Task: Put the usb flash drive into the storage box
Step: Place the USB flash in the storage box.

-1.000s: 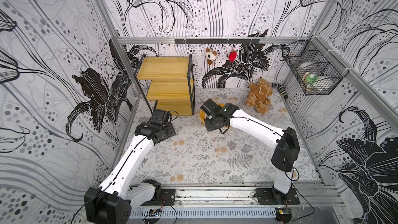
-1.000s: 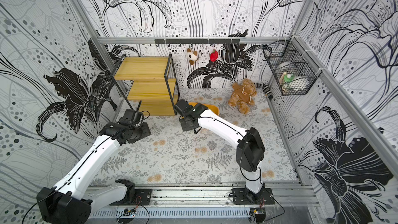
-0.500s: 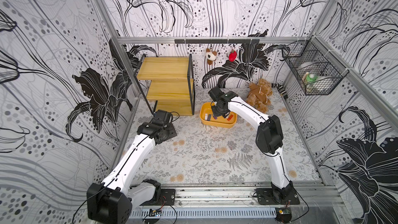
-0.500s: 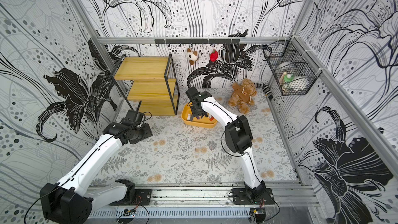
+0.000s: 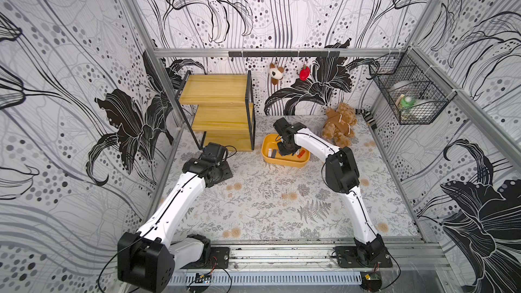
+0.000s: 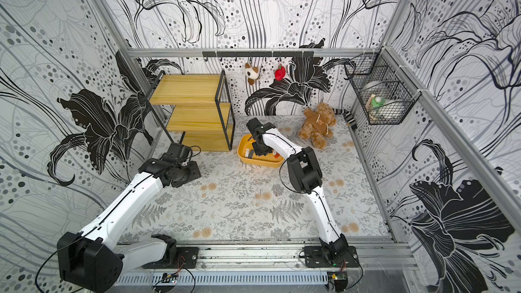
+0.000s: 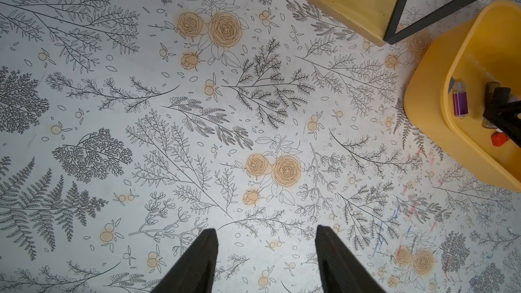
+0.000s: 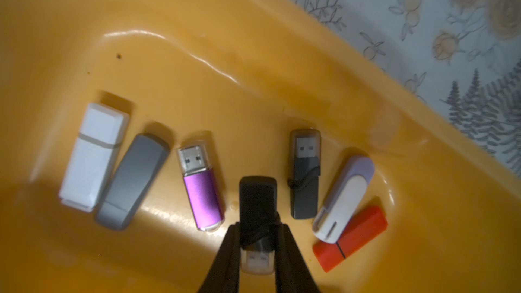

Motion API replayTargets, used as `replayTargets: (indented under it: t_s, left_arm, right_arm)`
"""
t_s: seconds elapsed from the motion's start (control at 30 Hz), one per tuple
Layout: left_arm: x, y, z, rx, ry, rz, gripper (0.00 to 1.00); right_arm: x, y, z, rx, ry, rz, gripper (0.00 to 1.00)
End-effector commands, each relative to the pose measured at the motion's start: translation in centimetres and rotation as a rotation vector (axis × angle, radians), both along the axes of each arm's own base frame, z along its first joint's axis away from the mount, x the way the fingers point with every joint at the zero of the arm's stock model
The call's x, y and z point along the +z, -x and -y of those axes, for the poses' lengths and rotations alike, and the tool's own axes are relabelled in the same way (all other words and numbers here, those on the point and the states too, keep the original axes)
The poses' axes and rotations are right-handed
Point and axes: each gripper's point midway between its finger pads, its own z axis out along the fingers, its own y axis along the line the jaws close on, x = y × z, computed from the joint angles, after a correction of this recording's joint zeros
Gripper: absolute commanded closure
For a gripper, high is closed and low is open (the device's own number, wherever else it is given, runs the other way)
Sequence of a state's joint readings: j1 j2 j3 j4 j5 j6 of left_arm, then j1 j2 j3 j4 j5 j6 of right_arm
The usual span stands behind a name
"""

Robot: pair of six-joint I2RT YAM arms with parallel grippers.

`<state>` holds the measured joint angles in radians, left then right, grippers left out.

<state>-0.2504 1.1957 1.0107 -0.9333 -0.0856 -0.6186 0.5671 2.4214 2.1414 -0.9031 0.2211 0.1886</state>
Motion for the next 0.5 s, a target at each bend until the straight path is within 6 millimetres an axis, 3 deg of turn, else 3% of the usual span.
replayTargets:
  t_s: [0.0,0.2,0.27,0.47]
  left_arm:
    - [0.5,-0.9,0.2,-0.01,0.008,0.036,0.39]
    - [0.3,-0.8,0.3,-0.012,0.015,0.036,0.39]
    - [0.3,-0.7,0.2,-0.011,0.014,0.038,0.4]
    - [0.4,-0.5,0.2,-0.016,0.014,0.039,0.39]
  right_arm:
    - [-0.9,-0.9,-0.1,0.0,-0.011,-0.003,1.0]
    - [-2.6,-0.8,0.1,-0.002,0.005,-0.034,1.0]
    - [-2.6,-0.7,0.1,-0.005,0.009,-0.036,0.86]
    - [-0.3,-1.0,0.4,-0.006,0.005,0.009,0.62]
